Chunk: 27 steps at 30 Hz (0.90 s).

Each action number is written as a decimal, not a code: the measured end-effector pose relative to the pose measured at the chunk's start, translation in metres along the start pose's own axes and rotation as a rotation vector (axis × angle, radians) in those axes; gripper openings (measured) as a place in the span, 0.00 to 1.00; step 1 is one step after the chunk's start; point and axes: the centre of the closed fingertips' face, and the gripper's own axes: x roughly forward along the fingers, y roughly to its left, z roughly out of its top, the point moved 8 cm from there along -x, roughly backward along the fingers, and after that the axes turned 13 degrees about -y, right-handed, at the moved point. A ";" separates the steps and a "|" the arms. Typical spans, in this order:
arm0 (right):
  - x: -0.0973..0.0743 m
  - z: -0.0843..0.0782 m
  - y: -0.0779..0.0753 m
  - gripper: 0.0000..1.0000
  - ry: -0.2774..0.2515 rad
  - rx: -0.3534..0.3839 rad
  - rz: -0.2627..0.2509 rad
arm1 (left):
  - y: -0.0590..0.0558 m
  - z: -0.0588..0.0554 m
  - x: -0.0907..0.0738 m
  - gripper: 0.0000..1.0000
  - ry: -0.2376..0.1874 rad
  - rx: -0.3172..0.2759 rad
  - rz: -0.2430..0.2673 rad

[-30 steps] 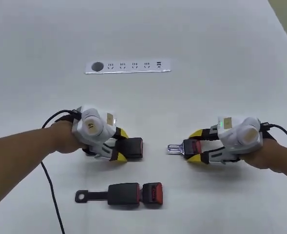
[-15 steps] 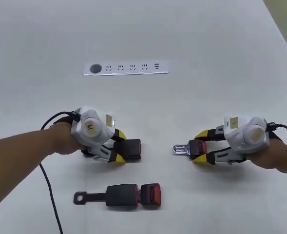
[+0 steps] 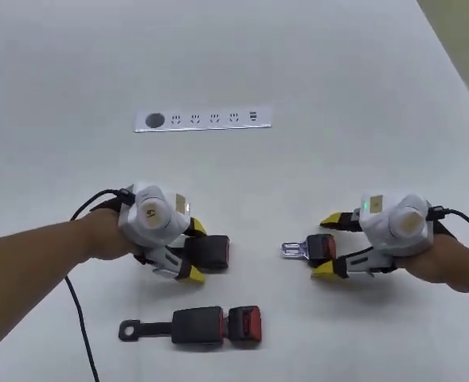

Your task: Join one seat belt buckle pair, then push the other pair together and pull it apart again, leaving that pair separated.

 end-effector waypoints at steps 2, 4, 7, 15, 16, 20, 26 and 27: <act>-0.002 0.005 0.001 0.53 -0.031 0.011 -0.025 | -0.001 -0.001 -0.001 0.65 0.003 -0.012 0.011; -0.003 0.009 0.003 0.58 -0.050 0.030 -0.052 | -0.003 -0.001 -0.004 0.68 -0.008 -0.048 0.016; -0.003 0.008 0.005 0.59 -0.059 0.023 -0.085 | -0.002 0.000 -0.009 0.72 -0.012 -0.048 0.034; -0.007 0.021 0.016 0.66 -0.134 0.064 -0.245 | -0.007 0.005 -0.023 0.87 -0.059 -0.147 0.099; -0.008 0.026 0.018 0.67 -0.160 0.071 -0.276 | -0.009 0.005 -0.025 0.90 -0.084 -0.182 0.103; -0.011 0.040 0.028 0.71 -0.207 0.077 -0.356 | -0.013 0.008 -0.034 0.96 -0.153 -0.235 0.176; -0.016 0.055 0.044 0.76 -0.264 0.134 -0.490 | -0.023 0.010 -0.058 1.00 -0.217 -0.291 0.298; -0.018 0.059 0.048 0.76 -0.274 0.140 -0.518 | -0.025 0.009 -0.063 1.00 -0.237 -0.307 0.327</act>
